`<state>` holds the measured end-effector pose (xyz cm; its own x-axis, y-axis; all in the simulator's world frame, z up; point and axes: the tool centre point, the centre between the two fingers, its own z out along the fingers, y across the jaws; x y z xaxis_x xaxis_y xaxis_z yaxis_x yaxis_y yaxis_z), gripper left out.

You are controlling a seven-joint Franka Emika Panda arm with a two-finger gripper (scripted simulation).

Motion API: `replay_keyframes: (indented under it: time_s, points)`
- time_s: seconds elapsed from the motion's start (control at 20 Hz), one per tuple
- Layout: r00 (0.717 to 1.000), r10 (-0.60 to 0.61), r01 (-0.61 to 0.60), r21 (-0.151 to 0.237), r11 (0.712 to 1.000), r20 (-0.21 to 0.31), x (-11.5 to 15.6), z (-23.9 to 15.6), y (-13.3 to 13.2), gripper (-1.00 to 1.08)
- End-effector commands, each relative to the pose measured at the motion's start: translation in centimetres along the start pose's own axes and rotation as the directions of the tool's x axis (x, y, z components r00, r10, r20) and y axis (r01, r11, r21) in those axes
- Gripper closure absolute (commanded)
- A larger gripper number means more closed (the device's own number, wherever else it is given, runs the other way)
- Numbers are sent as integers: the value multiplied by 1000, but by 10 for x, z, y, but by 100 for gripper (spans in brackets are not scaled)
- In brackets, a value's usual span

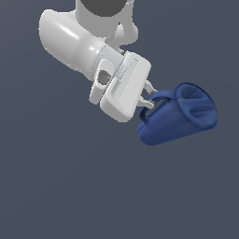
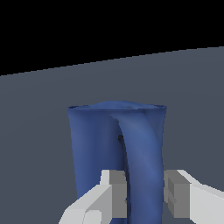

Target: Pick up the object and move it to a goal position.

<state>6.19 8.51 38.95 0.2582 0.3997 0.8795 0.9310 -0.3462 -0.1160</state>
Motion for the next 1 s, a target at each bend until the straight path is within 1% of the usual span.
replay_keyframes:
  time_s: [0.0,0.2,0.55,0.95]
  points:
    - [1000,-1,1,-2,1000,-1,10,1,4,108]
    - [1000,0,0,-2,1000,1,16,3,7,108]
    - [1000,0,0,-1,1000,2,19,5,7,108]
    - [1000,-1,1,0,1000,1,55,14,4,108]
